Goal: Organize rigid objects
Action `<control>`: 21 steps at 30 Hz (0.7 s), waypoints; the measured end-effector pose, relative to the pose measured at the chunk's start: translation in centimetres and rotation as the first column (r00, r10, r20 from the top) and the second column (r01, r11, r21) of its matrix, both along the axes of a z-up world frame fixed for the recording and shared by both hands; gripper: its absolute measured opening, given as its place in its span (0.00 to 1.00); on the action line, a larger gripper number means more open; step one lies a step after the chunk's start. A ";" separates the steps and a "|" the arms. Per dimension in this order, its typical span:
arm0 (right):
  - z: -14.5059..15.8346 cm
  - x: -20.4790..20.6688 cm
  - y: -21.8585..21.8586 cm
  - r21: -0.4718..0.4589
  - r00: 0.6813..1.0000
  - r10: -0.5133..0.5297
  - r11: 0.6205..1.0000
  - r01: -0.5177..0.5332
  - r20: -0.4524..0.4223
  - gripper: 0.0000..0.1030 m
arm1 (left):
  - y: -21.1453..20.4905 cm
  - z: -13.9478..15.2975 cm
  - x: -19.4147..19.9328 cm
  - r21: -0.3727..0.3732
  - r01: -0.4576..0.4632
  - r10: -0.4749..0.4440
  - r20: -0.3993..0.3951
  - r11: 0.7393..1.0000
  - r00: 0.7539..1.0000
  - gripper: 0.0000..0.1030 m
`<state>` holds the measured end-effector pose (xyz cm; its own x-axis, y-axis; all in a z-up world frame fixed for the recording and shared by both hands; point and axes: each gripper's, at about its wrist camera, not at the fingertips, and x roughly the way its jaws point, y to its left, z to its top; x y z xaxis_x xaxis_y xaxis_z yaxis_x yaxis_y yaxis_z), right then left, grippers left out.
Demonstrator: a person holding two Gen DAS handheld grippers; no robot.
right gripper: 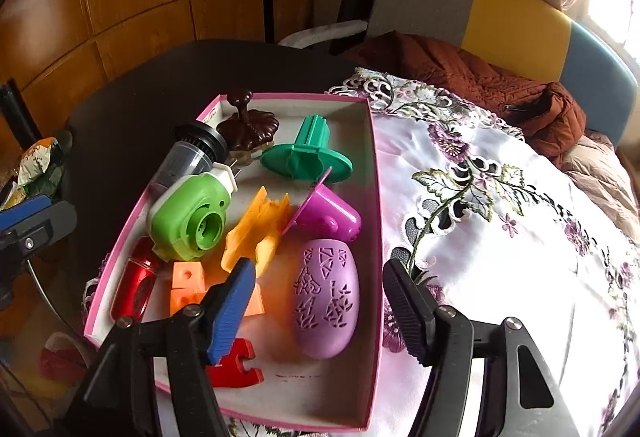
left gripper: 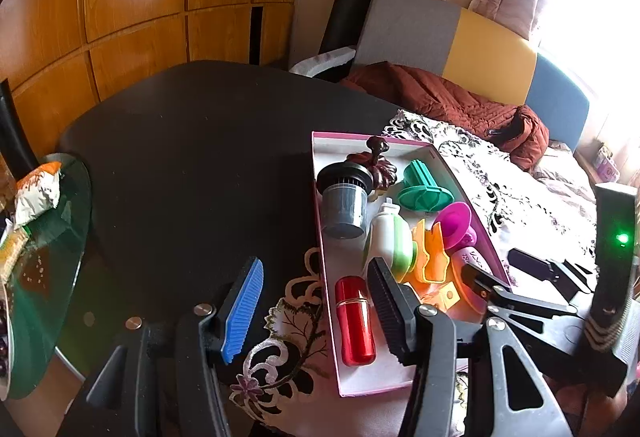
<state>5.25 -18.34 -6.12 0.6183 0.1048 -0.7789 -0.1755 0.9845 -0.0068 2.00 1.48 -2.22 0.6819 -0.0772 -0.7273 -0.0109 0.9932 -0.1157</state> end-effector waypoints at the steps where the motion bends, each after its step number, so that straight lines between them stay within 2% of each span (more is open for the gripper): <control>1: 0.1 -0.2 -0.1 0.000 1.000 -0.008 1.000 0.008 0.006 0.66 | -0.1 0.1 -0.1 0.005 0.001 -0.001 0.002 1.000 1.000 0.53; 8: 0.9 -1.8 -1.2 0.019 0.994 -0.092 0.996 0.091 0.053 0.74 | -0.9 0.4 -0.5 0.034 0.001 -0.002 0.023 0.999 1.000 0.55; 12: 1.3 -2.8 -1.9 0.026 0.988 -0.134 0.991 0.133 0.078 0.76 | -1.5 0.6 -0.8 0.041 0.016 -0.017 0.026 0.999 1.000 0.60; 17: 1.4 -3.8 -2.6 0.039 0.981 -0.168 0.985 0.165 0.093 0.77 | -2.4 1.0 -1.3 0.045 0.036 -0.038 0.045 0.998 0.998 0.61; 19: 1.4 -4.1 -2.8 0.047 0.980 -0.174 0.984 0.171 0.091 0.77 | -2.7 1.2 -1.5 0.056 0.014 -0.017 0.051 0.998 0.999 0.66; 21: 1.4 -4.3 -2.8 0.048 0.980 -0.176 0.984 0.172 0.093 0.77 | -3.0 1.5 -1.7 0.073 0.000 -0.004 0.063 0.997 0.998 0.66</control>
<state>0.93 -21.19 -4.70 0.7017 0.0183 -0.7122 -0.0017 0.9997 0.0241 0.35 -1.52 -0.76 0.7262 -0.0268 -0.6869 -0.0038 0.9991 -0.0430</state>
